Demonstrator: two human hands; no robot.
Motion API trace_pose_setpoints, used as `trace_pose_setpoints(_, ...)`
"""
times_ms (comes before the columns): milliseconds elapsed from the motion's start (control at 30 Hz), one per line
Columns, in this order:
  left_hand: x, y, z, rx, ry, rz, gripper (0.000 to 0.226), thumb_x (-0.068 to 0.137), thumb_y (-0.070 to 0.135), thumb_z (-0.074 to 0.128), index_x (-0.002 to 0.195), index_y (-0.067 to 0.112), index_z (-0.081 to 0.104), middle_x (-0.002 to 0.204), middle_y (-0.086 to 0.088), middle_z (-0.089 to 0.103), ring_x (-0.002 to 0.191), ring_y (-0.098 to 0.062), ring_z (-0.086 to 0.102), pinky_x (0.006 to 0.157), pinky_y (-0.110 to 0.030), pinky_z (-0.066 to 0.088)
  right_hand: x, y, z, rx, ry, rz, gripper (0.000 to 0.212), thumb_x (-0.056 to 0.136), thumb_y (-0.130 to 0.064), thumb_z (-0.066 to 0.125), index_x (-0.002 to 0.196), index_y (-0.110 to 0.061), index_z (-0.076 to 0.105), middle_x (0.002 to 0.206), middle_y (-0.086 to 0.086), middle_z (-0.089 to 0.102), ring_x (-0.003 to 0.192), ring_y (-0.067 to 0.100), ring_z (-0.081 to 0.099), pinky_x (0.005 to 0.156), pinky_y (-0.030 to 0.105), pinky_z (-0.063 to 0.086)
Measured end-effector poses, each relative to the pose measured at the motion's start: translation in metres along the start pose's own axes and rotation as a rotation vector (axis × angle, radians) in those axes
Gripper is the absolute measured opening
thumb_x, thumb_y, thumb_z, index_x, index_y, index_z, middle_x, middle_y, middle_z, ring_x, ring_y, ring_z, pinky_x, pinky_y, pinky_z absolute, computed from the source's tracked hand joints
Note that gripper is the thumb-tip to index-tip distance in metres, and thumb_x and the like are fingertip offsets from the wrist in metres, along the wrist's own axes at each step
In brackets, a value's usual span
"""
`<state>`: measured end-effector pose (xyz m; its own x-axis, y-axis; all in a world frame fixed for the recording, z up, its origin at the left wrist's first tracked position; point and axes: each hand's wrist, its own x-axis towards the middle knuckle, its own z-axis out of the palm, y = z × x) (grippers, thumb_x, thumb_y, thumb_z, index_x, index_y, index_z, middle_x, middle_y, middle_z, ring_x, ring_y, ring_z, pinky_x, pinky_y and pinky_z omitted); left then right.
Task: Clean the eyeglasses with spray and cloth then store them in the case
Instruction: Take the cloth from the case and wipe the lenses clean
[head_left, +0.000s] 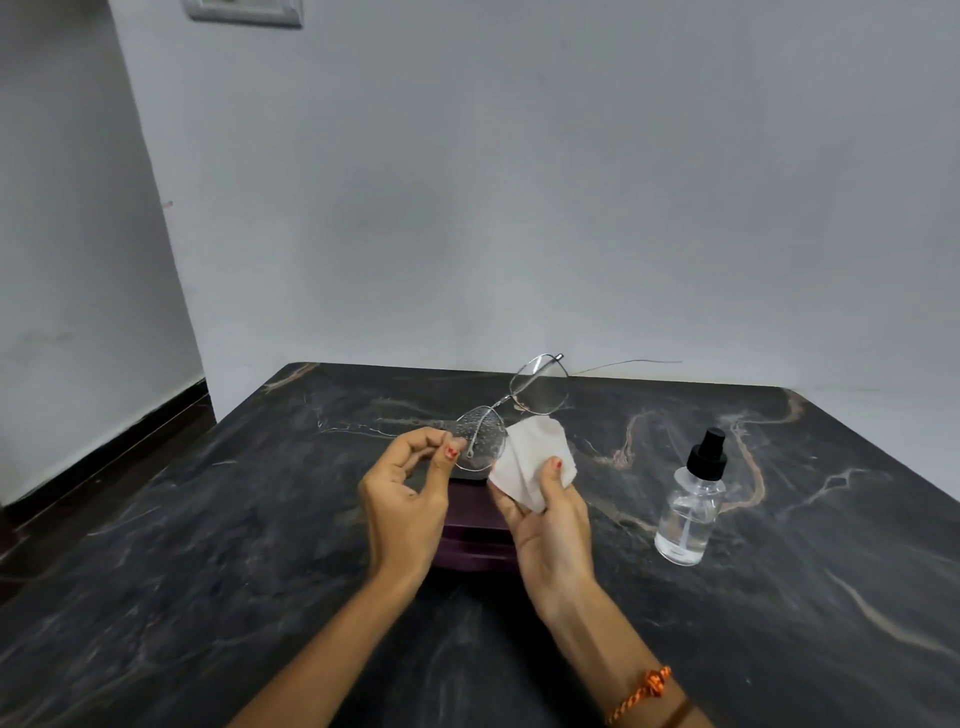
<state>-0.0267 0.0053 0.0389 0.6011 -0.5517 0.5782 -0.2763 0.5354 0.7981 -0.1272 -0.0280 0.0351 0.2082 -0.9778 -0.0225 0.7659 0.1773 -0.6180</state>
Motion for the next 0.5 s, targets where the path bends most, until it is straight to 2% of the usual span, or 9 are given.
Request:
trace_pose_setpoints(100, -0.004, -0.0006, 0.0016, 0.046, -0.019, 0.011, 0.012, 0.078, 0.009, 0.066, 0.076, 0.021, 0.064, 0.077, 0.001, 0.07, 0.074, -0.009, 0.065, 0.068, -0.016, 0.052, -0.0019, -0.0001, 0.0017, 0.062, 0.014, -0.028, 0.027, 0.094, -0.013, 0.042, 0.12, -0.008, 0.05, 0.104, 0.009, 0.064, 0.076, 0.013, 0.07, 0.064, 0.026, 0.059)
trace_pose_setpoints(167, -0.0059, -0.0005, 0.0021, 0.073, -0.025, 0.025, 0.016, 0.078, 0.008, 0.066, 0.075, 0.024, 0.064, 0.075, 0.006, 0.069, 0.072, -0.005, 0.065, 0.068, -0.014, 0.051, -0.0026, 0.0004, 0.0014, 0.061, 0.03, -0.046, 0.027, 0.094, -0.009, 0.043, 0.12, -0.01, 0.049, 0.104, 0.008, 0.062, 0.078, 0.014, 0.069, 0.064, 0.026, 0.059)
trace_pose_setpoints(300, -0.0063, -0.0007, 0.0021, 0.11, -0.017, 0.036, 0.019, 0.078, 0.008, 0.067, 0.074, 0.026, 0.063, 0.075, 0.008, 0.068, 0.072, -0.004, 0.064, 0.067, -0.013, 0.051, -0.0047, 0.0015, 0.0021, 0.028, 0.037, -0.063, 0.019, 0.093, -0.008, 0.044, 0.108, -0.019, 0.05, 0.11, 0.007, 0.057, 0.092, 0.018, 0.06, 0.067, 0.027, 0.059)
trace_pose_setpoints(500, -0.0049, -0.0019, 0.0024, 0.114, 0.009, 0.032, 0.016, 0.078, 0.007, 0.066, 0.075, 0.023, 0.063, 0.074, 0.007, 0.068, 0.071, -0.003, 0.064, 0.064, -0.009, 0.049, -0.0093, 0.0017, 0.0056, 0.094, -0.032, -0.01, 0.02, 0.093, -0.01, 0.043, 0.098, -0.023, 0.056, 0.103, 0.002, 0.063, 0.085, 0.011, 0.066, 0.069, 0.026, 0.059)
